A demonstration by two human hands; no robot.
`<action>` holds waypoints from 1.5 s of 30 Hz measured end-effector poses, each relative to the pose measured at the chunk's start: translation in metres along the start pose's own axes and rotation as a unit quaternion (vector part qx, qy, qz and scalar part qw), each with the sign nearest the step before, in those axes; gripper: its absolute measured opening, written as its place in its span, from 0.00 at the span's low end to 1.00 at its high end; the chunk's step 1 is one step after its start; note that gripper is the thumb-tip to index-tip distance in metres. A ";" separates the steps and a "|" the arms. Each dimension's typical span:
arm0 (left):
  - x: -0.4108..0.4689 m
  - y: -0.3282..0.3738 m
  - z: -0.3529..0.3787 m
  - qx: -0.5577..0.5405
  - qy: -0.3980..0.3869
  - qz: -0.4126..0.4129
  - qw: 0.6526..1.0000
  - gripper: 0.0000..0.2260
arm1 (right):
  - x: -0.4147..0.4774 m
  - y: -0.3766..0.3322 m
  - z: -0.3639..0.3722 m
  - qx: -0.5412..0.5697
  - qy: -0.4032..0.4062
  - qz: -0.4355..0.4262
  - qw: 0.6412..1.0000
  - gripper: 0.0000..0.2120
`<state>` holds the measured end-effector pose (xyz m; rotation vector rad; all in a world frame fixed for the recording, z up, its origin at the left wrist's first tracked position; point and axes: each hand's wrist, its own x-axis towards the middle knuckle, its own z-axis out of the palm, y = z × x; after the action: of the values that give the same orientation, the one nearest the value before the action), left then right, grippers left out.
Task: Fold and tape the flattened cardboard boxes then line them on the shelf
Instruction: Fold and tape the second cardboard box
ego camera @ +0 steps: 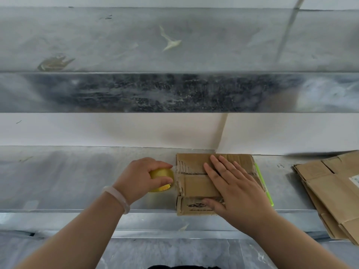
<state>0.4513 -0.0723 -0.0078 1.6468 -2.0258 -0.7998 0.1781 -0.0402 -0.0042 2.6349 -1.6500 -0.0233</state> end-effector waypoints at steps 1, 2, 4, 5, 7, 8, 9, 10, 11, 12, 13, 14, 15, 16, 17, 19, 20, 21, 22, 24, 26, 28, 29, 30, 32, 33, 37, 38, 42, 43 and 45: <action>0.002 0.003 -0.002 0.036 -0.003 0.010 0.999 0.16 | 0.000 0.000 -0.001 -0.001 -0.001 0.001 1.000 0.37; 0.004 0.005 -0.003 0.075 -0.013 0.019 0.997 0.18 | 0.000 0.000 -0.001 -0.003 -0.002 0.001 1.000 0.37; 0.006 0.007 -0.005 0.156 -0.041 0.018 0.987 0.22 | 0.000 0.000 -0.001 -0.004 0.001 0.001 1.000 0.37; 0.006 0.006 -0.006 0.180 -0.053 0.012 0.982 0.23 | 0.000 0.000 -0.001 -0.004 0.000 0.001 1.000 0.37; 0.008 0.007 -0.005 0.201 -0.068 0.002 0.977 0.24 | 0.000 -0.001 0.001 -0.005 0.003 0.001 1.000 0.37; 0.009 0.007 -0.004 0.216 -0.079 0.000 0.973 0.24 | 0.000 0.000 0.001 -0.007 0.006 0.000 1.000 0.37; 0.011 0.006 -0.003 0.242 -0.093 -0.002 0.966 0.24 | 0.000 0.000 0.002 -0.010 0.009 -0.003 1.000 0.37; 0.013 0.005 -0.002 0.267 -0.108 -0.003 0.958 0.24 | 0.000 0.000 0.002 -0.011 0.011 -0.005 1.000 0.37; 0.014 0.003 0.000 0.280 -0.117 -0.005 0.953 0.24 | 0.000 0.000 0.002 -0.010 0.015 -0.006 1.000 0.37; 0.015 0.002 0.000 0.278 -0.119 -0.007 0.953 0.24 | -0.001 0.001 0.002 -0.009 0.019 -0.007 1.000 0.37; 0.015 0.000 0.001 0.262 -0.116 -0.008 0.958 0.24 | -0.001 0.001 0.003 -0.008 0.025 -0.008 1.000 0.37; 0.014 -0.001 0.001 0.236 -0.108 -0.008 0.966 0.24 | -0.001 0.001 0.003 -0.009 0.031 -0.010 0.999 0.37; 0.012 -0.003 0.000 0.199 -0.098 -0.010 0.975 0.24 | 0.000 0.002 0.004 -0.010 0.037 -0.012 0.999 0.37; 0.009 -0.006 0.000 0.147 -0.086 -0.015 0.985 0.24 | 0.000 0.002 0.005 -0.010 0.043 -0.015 0.999 0.37; 0.006 -0.009 0.000 0.085 -0.069 -0.021 0.994 0.23 | 0.000 0.003 0.006 -0.009 0.049 -0.017 0.999 0.37; -0.001 -0.016 0.002 -0.032 -0.009 -0.011 0.999 0.21 | 0.000 0.004 0.007 -0.010 0.055 -0.018 0.998 0.37; -0.004 -0.019 0.005 -0.071 0.022 0.001 0.997 0.19 | 0.000 0.004 0.007 -0.011 0.059 -0.019 0.998 0.37; -0.007 -0.023 0.008 -0.094 0.042 0.011 0.995 0.18 | -0.001 0.004 0.007 -0.010 0.062 -0.021 0.998 0.37; -0.010 -0.024 0.011 -0.101 0.050 0.019 0.993 0.15 | -0.001 0.004 0.007 -0.008 0.066 -0.022 0.998 0.37; -0.015 -0.024 0.016 -0.095 0.047 0.018 0.994 0.10 | -0.001 0.004 0.008 -0.010 0.071 -0.022 0.997 0.38; -0.018 -0.021 0.021 -0.080 0.040 -0.003 0.996 0.12 | -0.002 0.005 0.009 -0.010 0.074 -0.021 0.997 0.38; -0.017 -0.014 0.027 -0.077 0.050 -0.028 0.995 0.11 | -0.003 0.005 0.010 -0.007 0.079 -0.020 0.997 0.39; -0.015 -0.010 0.031 -0.083 0.065 -0.035 0.994 0.10 | -0.003 0.005 0.010 -0.004 0.080 -0.021 0.997 0.39; -0.012 -0.006 0.034 -0.088 0.082 -0.036 0.992 0.10 | -0.004 0.006 0.009 -0.001 0.082 -0.024 0.996 0.39; -0.007 -0.002 0.039 -0.093 0.104 -0.038 0.989 0.12 | -0.004 0.009 0.006 0.021 0.099 -0.043 0.994 0.38; -0.005 -0.002 0.041 -0.093 0.111 -0.040 0.989 0.13 | -0.006 0.011 0.004 0.055 0.120 -0.053 0.990 0.36; -0.005 0.002 0.040 -0.081 0.122 -0.039 0.989 0.14 | -0.022 0.028 -0.008 0.306 0.308 0.084 0.897 0.21; -0.006 0.003 0.040 -0.079 0.125 -0.038 0.988 0.14 | -0.025 0.037 -0.011 0.351 0.347 0.171 0.853 0.18; -0.008 0.003 0.040 -0.074 0.139 -0.033 0.987 0.17 | -0.021 0.094 0.019 0.381 0.156 0.422 0.807 0.14; -0.009 0.004 0.040 -0.069 0.140 -0.030 0.987 0.17 | -0.018 0.102 0.031 0.356 0.073 0.429 0.827 0.16; -0.011 0.006 0.041 -0.056 0.140 -0.027 0.988 0.17 | -0.012 0.107 0.050 0.304 -0.044 0.426 0.851 0.19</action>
<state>0.4233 -0.0540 -0.0344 1.6529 -1.7205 -0.6462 0.0751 -0.0768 -0.0504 1.9056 -3.1073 0.4746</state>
